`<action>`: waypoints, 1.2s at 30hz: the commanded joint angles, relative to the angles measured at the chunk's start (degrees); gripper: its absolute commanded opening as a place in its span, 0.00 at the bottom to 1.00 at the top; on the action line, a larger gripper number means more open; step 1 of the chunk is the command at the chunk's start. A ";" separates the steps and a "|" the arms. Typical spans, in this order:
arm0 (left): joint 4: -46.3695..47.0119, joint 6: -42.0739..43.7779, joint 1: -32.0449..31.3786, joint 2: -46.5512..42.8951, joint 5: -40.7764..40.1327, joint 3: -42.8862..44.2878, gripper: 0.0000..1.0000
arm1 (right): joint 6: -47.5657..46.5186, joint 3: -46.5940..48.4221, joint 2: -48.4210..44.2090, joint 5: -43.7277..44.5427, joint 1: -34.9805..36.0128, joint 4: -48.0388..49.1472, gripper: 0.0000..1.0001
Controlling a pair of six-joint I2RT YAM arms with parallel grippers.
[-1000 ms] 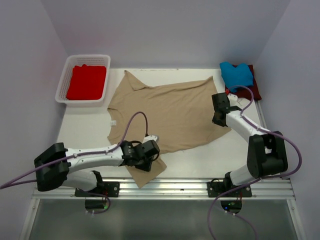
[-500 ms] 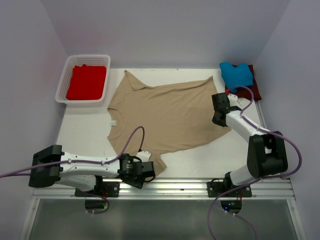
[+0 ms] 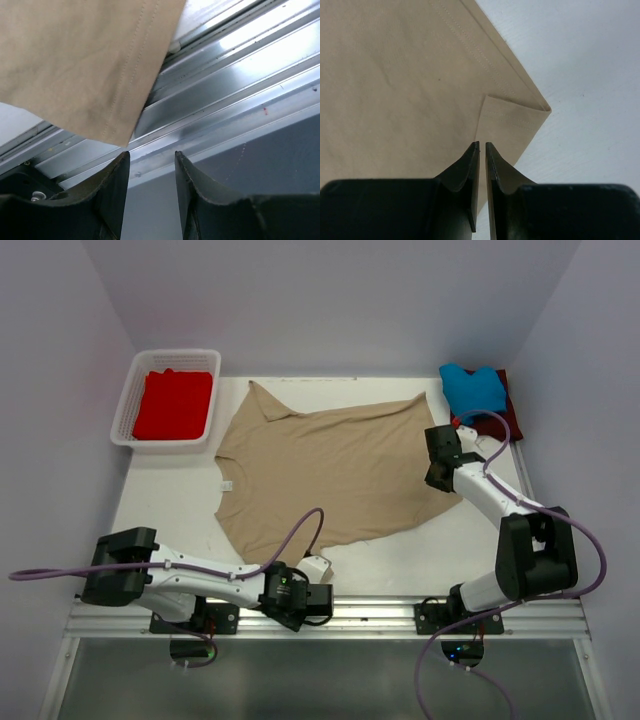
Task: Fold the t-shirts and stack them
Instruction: Grap the side of the flattened tshirt closest away from the robot with both arms
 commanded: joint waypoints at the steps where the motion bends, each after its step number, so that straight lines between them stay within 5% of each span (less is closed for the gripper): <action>1: 0.01 0.44 -1.65 1.10 -2.30 1.45 0.44 | 0.64 0.18 -1.02 1.71 0.13 0.48 0.14; 13: -1.93 -0.35 -1.47 1.71 -7.74 -0.40 0.43 | 0.38 0.44 -1.01 1.36 0.13 0.66 0.14; 23: 6.86 2.73 1.60 1.80 -5.20 -7.16 0.40 | 0.29 0.27 -1.89 2.32 0.13 0.04 0.13; 25: 7.92 2.99 1.69 2.06 -4.50 -7.78 0.37 | 0.38 0.18 -2.07 2.50 0.14 -0.04 0.13; 31: 5.99 3.17 1.60 2.06 -4.58 -6.29 0.04 | 1.69 -0.17 -2.42 6.01 0.13 -0.40 0.11; 36: 2.83 2.29 1.52 1.10 -5.37 -5.50 0.00 | 4.94 -1.31 -3.65 12.23 0.05 -0.31 0.11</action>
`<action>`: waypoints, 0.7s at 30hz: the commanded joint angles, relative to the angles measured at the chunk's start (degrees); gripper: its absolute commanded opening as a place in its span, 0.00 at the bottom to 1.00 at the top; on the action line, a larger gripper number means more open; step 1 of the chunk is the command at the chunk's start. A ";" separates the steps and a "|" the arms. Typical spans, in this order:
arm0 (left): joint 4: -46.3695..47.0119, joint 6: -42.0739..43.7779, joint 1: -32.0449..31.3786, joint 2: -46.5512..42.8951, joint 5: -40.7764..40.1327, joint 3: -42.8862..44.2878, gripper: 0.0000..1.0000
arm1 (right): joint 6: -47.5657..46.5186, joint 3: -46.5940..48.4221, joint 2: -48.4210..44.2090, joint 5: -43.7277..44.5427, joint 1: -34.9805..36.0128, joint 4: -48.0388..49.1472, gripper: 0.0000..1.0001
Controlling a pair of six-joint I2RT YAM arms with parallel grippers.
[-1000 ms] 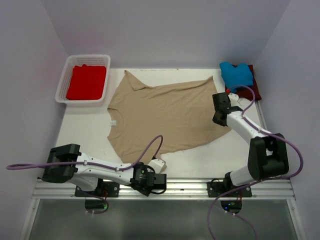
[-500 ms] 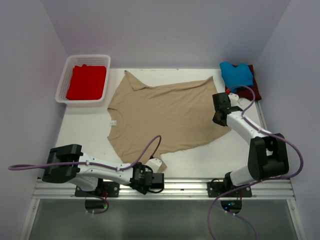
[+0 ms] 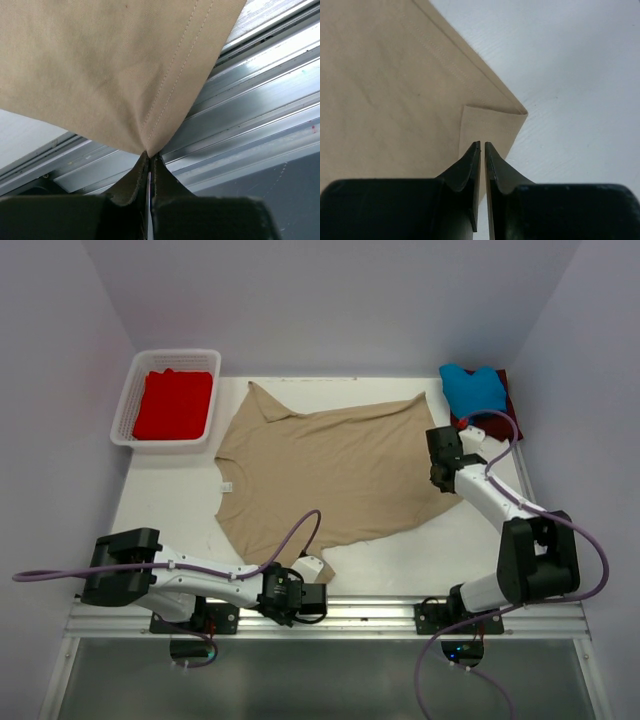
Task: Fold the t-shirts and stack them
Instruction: Grap the side of the flattened tshirt closest away from the robot with both arms
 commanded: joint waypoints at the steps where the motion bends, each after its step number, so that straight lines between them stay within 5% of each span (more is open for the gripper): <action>1: -1.02 -0.70 0.44 0.97 -3.19 -0.72 0.00 | 3.83 -1.18 -2.84 7.75 0.02 0.19 0.15; 10: -5.33 -2.02 0.00 -1.23 -4.86 0.26 0.00 | 5.59 3.91 6.55 -0.05 -3.58 2.74 0.31; 21: -4.46 -3.34 0.00 -1.58 -4.51 -0.89 0.00 | 6.03 5.06 12.54 -6.48 -3.84 6.61 0.27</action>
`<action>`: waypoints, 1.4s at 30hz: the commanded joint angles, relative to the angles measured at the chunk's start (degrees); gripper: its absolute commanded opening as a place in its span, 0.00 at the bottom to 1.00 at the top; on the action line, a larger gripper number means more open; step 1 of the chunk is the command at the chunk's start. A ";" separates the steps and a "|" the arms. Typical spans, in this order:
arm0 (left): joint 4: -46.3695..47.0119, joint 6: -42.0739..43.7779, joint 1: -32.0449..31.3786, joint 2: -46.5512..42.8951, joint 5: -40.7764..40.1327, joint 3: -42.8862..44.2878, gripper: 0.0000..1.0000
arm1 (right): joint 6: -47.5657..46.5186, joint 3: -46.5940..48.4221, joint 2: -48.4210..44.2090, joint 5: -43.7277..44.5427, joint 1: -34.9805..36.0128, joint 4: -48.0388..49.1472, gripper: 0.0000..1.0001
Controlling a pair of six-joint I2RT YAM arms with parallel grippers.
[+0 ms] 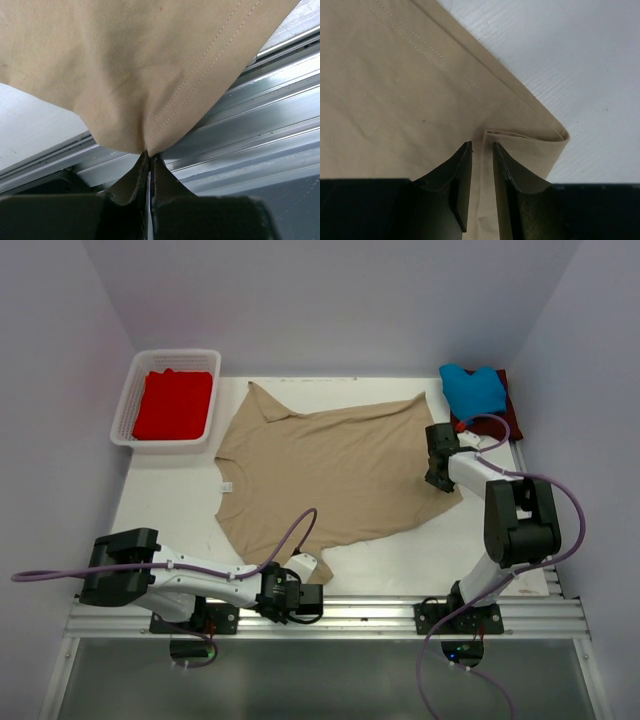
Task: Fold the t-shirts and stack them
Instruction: Grap the side of the flattened tshirt closest away from the robot with both arms
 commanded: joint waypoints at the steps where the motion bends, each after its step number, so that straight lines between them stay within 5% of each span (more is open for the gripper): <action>1: -0.41 -1.57 0.00 -1.01 -1.51 -0.39 0.00 | 1.64 1.93 -0.14 -1.37 -0.13 2.70 0.27; 14: -0.15 -1.75 0.00 -1.28 -1.42 -0.47 0.00 | 3.66 1.05 -0.49 6.01 -0.21 -0.46 0.27; 34: -0.32 -3.15 0.00 -3.12 -1.42 -1.61 0.00 | 5.68 3.16 2.94 3.12 -1.01 -1.87 0.20; 42: -0.41 -3.06 0.00 -2.77 -1.86 -0.83 0.00 | 6.12 0.97 -0.66 4.26 -0.92 -2.22 0.00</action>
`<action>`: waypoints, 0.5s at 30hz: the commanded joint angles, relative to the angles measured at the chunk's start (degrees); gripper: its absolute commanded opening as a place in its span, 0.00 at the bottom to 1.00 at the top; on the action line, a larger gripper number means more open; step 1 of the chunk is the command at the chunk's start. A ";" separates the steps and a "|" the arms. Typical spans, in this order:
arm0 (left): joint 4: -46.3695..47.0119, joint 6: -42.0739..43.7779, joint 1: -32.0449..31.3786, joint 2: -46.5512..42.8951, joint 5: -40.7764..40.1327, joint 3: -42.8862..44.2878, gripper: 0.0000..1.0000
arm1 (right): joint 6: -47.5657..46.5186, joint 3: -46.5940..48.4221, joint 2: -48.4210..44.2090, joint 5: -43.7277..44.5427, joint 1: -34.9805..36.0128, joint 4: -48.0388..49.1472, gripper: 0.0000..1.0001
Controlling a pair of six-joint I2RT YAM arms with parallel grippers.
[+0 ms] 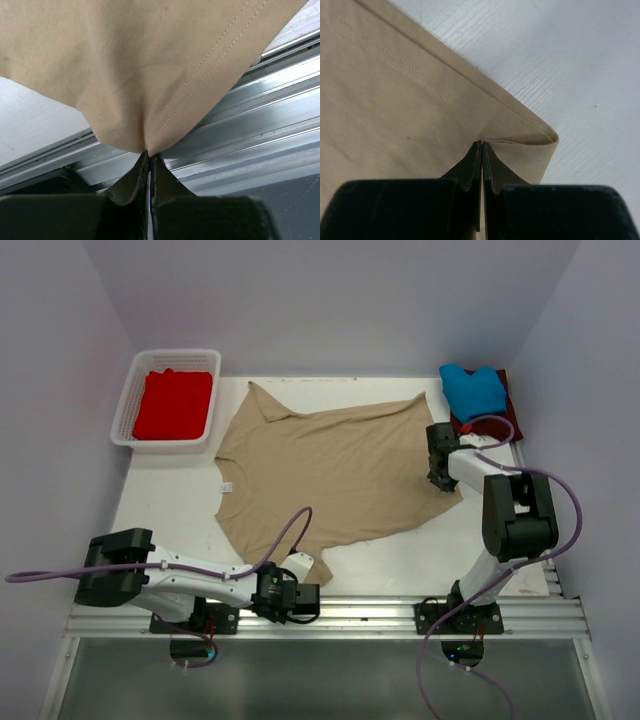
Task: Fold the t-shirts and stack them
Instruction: Grap the side of the flattened tshirt closest away from the robot with both arms
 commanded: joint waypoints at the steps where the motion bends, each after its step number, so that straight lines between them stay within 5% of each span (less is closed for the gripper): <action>1: -1.00 -1.36 0.00 -1.00 -2.06 0.57 0.00 | 1.73 -0.63 -3.59 2.21 -0.11 -0.98 0.00; 15: -24.96 -22.96 0.18 -14.08 -22.43 9.37 0.00 | -2.48 -5.81 -27.58 2.73 -0.20 -5.81 0.00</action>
